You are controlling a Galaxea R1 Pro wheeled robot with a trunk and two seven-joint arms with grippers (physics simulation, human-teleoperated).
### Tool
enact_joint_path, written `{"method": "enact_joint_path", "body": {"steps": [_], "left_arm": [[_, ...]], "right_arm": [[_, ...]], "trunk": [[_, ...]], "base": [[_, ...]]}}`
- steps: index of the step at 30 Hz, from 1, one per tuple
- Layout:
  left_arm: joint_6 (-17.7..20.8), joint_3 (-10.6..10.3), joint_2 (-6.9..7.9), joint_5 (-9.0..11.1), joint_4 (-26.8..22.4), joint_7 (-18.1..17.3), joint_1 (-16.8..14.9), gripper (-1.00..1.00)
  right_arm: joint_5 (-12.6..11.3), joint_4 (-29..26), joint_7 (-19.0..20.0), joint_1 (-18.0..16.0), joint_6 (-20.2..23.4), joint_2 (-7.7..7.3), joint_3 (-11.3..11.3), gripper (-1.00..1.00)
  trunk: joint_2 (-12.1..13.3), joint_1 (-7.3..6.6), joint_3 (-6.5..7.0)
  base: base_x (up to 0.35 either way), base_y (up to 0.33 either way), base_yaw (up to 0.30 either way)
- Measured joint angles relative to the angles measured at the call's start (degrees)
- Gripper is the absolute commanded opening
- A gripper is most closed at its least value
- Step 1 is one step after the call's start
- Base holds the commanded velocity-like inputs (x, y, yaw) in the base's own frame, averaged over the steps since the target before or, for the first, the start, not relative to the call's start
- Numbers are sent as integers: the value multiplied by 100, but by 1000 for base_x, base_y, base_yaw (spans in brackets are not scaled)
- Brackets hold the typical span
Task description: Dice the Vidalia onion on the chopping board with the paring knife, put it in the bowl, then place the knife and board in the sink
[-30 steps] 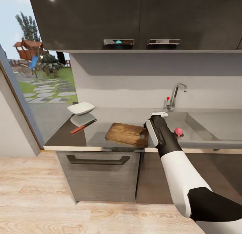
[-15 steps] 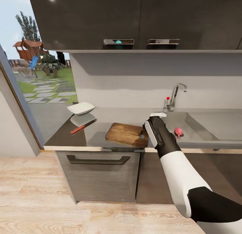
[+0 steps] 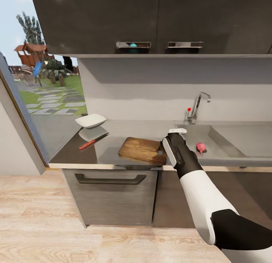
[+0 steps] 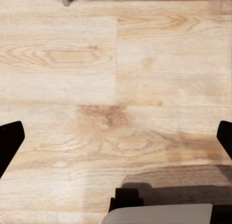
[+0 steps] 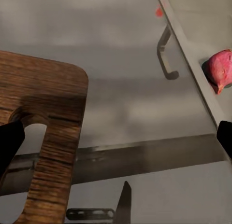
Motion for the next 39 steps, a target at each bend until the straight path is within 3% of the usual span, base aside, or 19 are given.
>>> {"method": "enact_joint_path", "body": {"steps": [39], "left_arm": [[-3, 0, 0, 0, 0, 0, 0, 100]], "right_arm": [[12, 307, -4, -4, -129, 11, 5, 100]], "trunk": [[-1, -1, -242]], "base": [[0, 0, 0]]}}
